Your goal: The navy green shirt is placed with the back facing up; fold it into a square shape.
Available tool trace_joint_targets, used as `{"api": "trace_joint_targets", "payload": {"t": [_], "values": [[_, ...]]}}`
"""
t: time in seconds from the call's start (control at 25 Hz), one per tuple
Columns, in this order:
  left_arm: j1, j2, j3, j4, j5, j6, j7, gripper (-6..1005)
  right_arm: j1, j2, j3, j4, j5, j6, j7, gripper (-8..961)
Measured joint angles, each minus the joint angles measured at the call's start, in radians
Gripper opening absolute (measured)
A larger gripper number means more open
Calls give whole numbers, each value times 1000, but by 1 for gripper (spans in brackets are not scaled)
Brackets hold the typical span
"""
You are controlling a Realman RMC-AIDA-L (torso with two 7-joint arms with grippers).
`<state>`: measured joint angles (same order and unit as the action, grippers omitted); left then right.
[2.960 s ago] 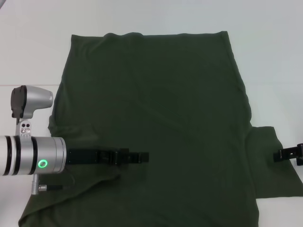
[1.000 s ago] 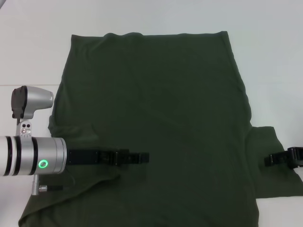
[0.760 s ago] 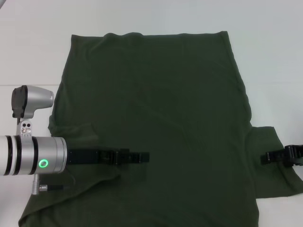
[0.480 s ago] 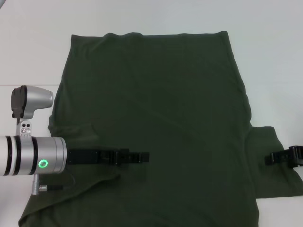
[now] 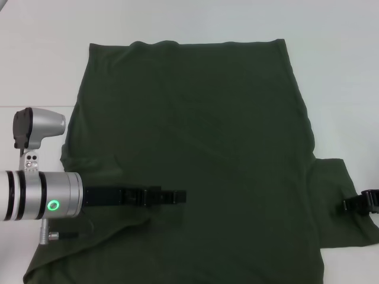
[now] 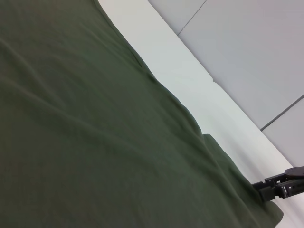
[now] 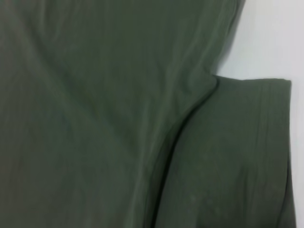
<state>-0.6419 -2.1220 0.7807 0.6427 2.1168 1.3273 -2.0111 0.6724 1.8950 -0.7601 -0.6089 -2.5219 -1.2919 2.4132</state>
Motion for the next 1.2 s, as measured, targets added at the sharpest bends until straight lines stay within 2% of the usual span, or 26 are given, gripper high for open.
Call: {"api": "trace_joint_targets", "payload": {"t": [0.16,0.28,0.72,0.92,1.2], "values": [[1,-1,-2,0,-2,0,0,885,-2,0,-14,-1,-5,4,-10,677],[1,-1,-3,0,-3,0,0,885,-2,1,-19,-3,-11,6,-13,434],[-1,-1,-5,0,-3,-1,0,885,-7,-2,-15,-26,-12,14,-24,186],[-1,1,-15,0,-3,0,0,884,-10,-8,-13,-40,-8,8,-28,11],[1,5,-28,0,-3,-2,-2,884,-14,-15,19,-49,-6,-6,-42,10]]}}
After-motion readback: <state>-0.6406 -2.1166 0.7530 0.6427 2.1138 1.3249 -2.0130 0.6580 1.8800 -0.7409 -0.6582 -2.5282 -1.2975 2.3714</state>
